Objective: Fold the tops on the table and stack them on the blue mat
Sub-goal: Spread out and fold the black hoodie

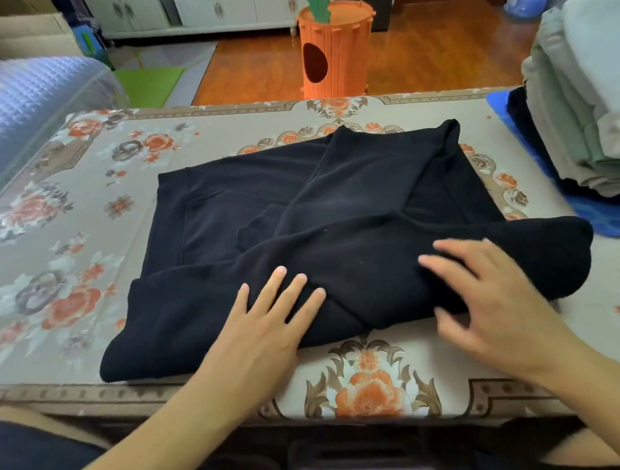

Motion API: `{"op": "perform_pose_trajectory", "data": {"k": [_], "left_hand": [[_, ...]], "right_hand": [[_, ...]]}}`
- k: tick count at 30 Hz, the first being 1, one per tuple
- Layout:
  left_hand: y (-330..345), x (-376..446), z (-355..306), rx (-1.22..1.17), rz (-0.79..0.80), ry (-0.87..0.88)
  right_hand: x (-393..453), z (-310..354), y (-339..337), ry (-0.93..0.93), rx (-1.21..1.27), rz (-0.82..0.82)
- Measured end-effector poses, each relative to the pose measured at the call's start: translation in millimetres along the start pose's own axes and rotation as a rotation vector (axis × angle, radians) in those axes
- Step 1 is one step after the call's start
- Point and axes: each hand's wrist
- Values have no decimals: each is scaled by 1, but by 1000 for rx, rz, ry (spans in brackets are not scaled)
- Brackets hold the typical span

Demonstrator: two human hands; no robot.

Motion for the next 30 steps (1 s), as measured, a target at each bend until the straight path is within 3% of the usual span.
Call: {"op": "perform_pose_trajectory", "data": {"k": [3,5,8,10,13,16,17,18,21,22,24,27,30], "left_hand": [[-6,10,-14,-11,36,-46],[-15,12,-14,-8,11,-24],[-22,5,7,0,-68,111],[-17,-5,16,20,-52,198],[-3,-21,14,-55,140,198],[-12,-29,21,-360,336,21],[-20,-27,19,-401,330,-36],[-28,-22,13,-404,288,-90],[-40,11,-23,-311,-11,-143],[-38,25,-37,-291,-79,-127],[-27,50,-55,-271,-83,-149],[-12,70,-60,-255,28,-313],[-8,71,-45,-285,76,-449]], "right_hand": [[-9,-16,7,59,-222,292],[1,-28,4,89,-231,232],[6,-49,-3,12,-199,-8],[1,-64,-2,-51,-196,6],[-8,-70,0,47,-177,316],[-1,-62,-20,185,-319,647],[8,-56,-31,220,-343,698],[19,-47,-41,242,-326,687],[54,-13,-35,118,-9,276],[63,1,-24,76,67,227],[76,16,4,34,65,317],[94,1,38,128,-42,523],[113,-11,46,183,-117,452]]}}
Point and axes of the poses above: each hand's wrist, its own x-axis towards the middle knuckle, its own y-axis out of the palm, z = x × y, and after that the axes turned 1 degree about -y, right-handed
